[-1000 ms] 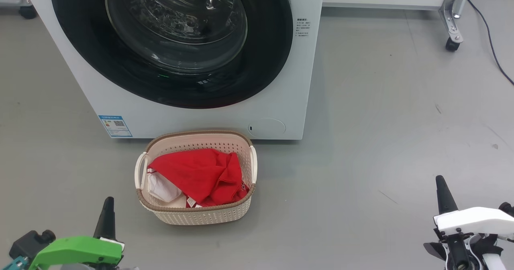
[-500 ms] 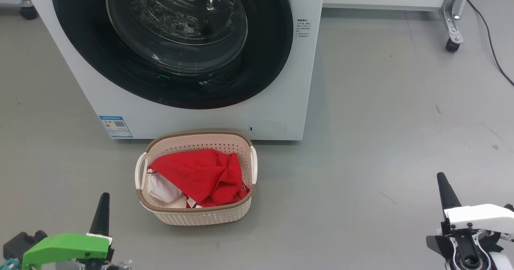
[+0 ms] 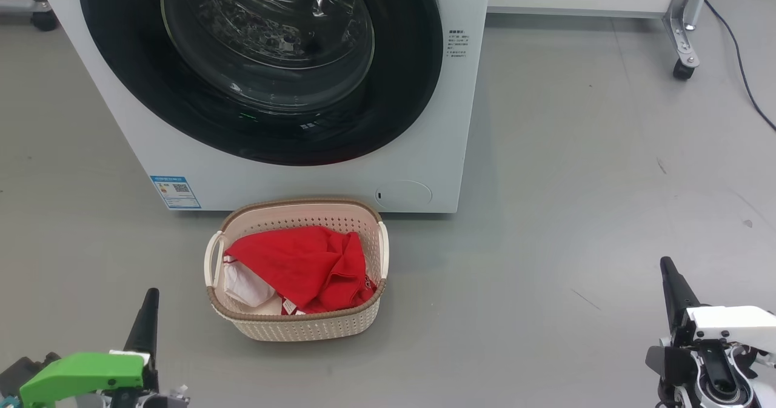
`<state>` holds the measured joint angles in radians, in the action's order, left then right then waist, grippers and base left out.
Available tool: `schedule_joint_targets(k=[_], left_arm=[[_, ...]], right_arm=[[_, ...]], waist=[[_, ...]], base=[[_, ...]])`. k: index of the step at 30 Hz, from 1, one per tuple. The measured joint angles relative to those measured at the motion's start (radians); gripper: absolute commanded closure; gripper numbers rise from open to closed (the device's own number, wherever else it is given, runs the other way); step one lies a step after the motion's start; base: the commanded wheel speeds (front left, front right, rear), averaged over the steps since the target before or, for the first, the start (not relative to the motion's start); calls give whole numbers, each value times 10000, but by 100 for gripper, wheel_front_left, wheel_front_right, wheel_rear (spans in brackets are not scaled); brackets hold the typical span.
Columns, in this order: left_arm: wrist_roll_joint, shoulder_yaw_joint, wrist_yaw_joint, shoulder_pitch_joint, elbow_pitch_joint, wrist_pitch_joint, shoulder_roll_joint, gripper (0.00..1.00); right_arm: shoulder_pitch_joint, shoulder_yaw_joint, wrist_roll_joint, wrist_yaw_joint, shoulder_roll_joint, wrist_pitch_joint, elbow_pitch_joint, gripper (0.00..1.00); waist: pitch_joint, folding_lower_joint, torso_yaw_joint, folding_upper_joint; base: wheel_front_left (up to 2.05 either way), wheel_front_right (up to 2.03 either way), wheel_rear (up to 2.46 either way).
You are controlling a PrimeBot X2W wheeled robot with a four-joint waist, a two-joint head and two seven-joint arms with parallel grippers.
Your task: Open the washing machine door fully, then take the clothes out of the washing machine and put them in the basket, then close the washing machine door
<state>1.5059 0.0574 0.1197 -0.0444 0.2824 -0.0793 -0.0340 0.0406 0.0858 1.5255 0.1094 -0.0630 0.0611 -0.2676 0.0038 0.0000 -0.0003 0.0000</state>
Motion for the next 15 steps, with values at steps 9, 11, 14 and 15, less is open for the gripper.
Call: schedule_joint_targets(k=[9, 11, 14, 15], left_arm=[[959, 153, 2, -114, -25, -263, 0, 100], [959, 161, 2, -119, -27, -263, 0, 100], [959, 165, 2, -120, -33, -263, 0, 100], [959, 165, 2, -121, -33, -263, 0, 100]], right_arm=[[153, 228, 936, 117, 58, 259, -88, 100], [163, 232, 936, 121, 67, 259, -90, 100], [168, 238, 936, 121, 67, 259, -90, 100], [169, 238, 936, 121, 67, 259, -90, 100]], waist=[[-12, 0, 3, 0], [-12, 0, 3, 0], [-12, 0, 3, 0], [-12, 0, 3, 0]], base=[[0, 0, 0], [0, 0, 0], [0, 0, 0], [0, 0, 0]])
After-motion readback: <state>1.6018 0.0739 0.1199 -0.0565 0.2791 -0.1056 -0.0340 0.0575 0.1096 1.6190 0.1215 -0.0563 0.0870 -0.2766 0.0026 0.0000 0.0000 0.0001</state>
